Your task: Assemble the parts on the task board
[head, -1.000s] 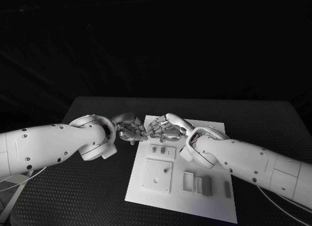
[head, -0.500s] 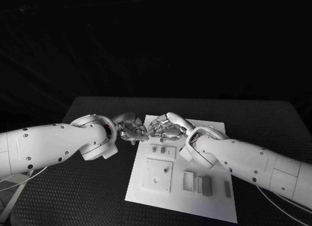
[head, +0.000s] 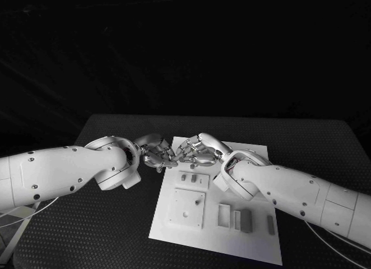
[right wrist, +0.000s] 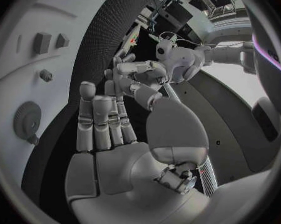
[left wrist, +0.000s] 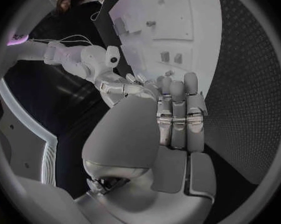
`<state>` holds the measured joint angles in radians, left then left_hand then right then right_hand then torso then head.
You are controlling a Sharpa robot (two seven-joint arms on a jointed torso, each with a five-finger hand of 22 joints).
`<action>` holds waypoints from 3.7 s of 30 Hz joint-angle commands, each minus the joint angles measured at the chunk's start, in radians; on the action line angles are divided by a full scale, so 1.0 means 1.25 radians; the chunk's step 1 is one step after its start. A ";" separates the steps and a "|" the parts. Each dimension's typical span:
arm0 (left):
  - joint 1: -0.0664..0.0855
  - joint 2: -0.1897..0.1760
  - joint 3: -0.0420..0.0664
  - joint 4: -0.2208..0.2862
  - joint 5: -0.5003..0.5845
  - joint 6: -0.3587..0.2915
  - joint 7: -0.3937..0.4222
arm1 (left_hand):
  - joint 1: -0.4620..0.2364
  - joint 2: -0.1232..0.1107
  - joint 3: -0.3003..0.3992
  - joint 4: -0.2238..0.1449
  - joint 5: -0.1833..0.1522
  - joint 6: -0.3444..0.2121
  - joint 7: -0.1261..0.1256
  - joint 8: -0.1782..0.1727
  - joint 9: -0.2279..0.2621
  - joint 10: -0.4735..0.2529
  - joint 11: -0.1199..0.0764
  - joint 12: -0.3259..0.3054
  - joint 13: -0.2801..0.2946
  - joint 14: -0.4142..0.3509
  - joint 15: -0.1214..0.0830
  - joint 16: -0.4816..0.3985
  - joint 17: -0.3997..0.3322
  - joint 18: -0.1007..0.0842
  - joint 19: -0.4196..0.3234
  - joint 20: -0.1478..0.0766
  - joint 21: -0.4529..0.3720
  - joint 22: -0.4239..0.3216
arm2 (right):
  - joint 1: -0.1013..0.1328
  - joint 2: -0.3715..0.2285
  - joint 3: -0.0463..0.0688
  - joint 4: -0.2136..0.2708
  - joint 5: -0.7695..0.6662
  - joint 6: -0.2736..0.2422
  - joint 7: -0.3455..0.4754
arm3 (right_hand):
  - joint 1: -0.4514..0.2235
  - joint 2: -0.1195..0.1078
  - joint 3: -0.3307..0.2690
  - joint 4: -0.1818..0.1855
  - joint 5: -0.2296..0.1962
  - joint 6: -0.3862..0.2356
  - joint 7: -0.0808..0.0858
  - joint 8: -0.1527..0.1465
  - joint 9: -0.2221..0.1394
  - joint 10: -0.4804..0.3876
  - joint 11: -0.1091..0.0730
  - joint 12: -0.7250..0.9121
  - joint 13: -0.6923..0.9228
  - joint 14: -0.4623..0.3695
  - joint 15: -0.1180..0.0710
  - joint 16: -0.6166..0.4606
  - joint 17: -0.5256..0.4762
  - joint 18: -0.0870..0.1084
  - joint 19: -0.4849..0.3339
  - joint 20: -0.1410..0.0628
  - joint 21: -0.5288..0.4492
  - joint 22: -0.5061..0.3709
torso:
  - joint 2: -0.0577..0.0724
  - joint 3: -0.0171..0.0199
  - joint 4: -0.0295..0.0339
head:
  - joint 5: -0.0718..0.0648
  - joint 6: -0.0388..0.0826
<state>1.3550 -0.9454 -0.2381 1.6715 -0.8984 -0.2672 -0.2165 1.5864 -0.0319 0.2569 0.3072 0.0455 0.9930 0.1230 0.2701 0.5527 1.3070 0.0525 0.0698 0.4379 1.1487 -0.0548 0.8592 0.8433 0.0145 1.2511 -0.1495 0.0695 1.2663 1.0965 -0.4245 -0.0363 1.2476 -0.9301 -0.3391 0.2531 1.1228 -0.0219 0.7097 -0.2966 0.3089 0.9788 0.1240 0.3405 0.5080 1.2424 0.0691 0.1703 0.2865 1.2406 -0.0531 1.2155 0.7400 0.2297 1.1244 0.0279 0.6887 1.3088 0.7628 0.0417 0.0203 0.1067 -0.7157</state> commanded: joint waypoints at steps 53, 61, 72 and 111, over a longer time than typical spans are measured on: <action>0.025 -0.034 0.001 -0.195 0.295 -0.112 0.163 | -0.001 -0.096 -0.071 -0.018 0.007 -0.063 0.031 -0.011 -0.011 -0.066 0.021 -0.002 -0.017 -0.028 0.020 -0.018 -0.017 0.017 -0.022 0.019 -0.003 -0.039 | 0.012 -0.141 -0.002 0.203 -0.400 0.090 -0.047 | 0.009 0.002 0.014 0.001 0.001 0.020 -0.006 0.013 0.016 0.038 -0.021 0.005 0.013 0.005 -0.013 0.002 0.001 0.026 0.007 -0.008 0.011 0.016 | 0.000 0.0007 -0.0015 | 0.030 -0.024; 0.026 -0.017 0.001 -0.215 0.307 -0.106 0.178 | -0.009 -0.098 -0.072 -0.015 0.035 -0.063 0.031 -0.011 -0.015 -0.068 0.022 -0.001 -0.017 -0.033 0.022 -0.021 -0.020 0.015 -0.027 0.020 -0.003 -0.044 | 0.029 -0.154 -0.054 0.275 -0.565 0.109 -0.034 | 0.014 -0.006 0.016 0.001 0.001 0.025 -0.009 0.015 0.019 0.043 -0.023 0.006 0.017 0.007 -0.015 0.000 0.001 0.026 0.009 -0.010 0.012 0.015 | -0.001 -0.0005 -0.0025 | 0.039 -0.038; 0.026 -0.008 0.001 -0.218 0.328 -0.111 0.202 | -0.019 -0.098 -0.075 -0.014 0.035 -0.063 0.031 -0.011 -0.017 -0.067 0.023 -0.001 -0.017 -0.033 0.022 -0.021 -0.021 0.015 -0.028 0.020 -0.002 -0.046 | 0.032 -0.145 -0.088 0.300 -0.694 0.132 -0.070 | 0.017 -0.014 0.017 0.002 0.000 0.031 -0.011 0.017 0.021 0.048 -0.024 0.007 0.020 0.011 -0.016 -0.001 0.000 0.026 0.011 -0.010 0.013 0.015 | 0.000 -0.0011 -0.0006 | 0.041 -0.046; 0.026 -0.001 0.001 -0.219 0.347 -0.101 0.203 | -0.035 -0.098 -0.076 -0.014 0.026 -0.066 0.033 -0.012 -0.022 -0.073 0.024 -0.002 -0.018 -0.036 0.023 -0.022 -0.023 0.015 -0.030 0.020 -0.002 -0.050 | 0.032 -0.105 -0.121 0.260 -0.758 0.161 -0.134 | 0.016 -0.021 0.018 0.003 0.001 0.037 -0.013 0.017 0.023 0.054 -0.026 0.007 0.024 0.020 -0.018 -0.004 -0.002 0.026 0.017 -0.011 0.014 0.013 | 0.000 -0.0007 0.0001 | 0.041 -0.054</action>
<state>1.3854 -0.9494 -0.2374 1.3976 -0.4709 -0.3969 0.0326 1.5511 -0.1540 0.1639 0.2889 0.0839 0.9056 0.1591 0.2526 0.5267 1.2221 0.0830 0.0697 0.4171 1.1110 -0.0247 0.8362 0.8156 0.0159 1.2218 -0.1250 0.0694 1.2058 1.1367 -0.5567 -0.1874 1.5731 -1.8813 -0.1530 0.0796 1.1429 -0.0427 0.7222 -0.2949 0.3058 0.9825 0.1204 0.3405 0.5076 1.3080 0.0392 0.1821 0.3153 1.2580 -0.0724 1.2150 0.7393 0.2327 1.1414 0.0179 0.7005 1.3087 0.7630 0.0407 0.0209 0.1596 -0.7851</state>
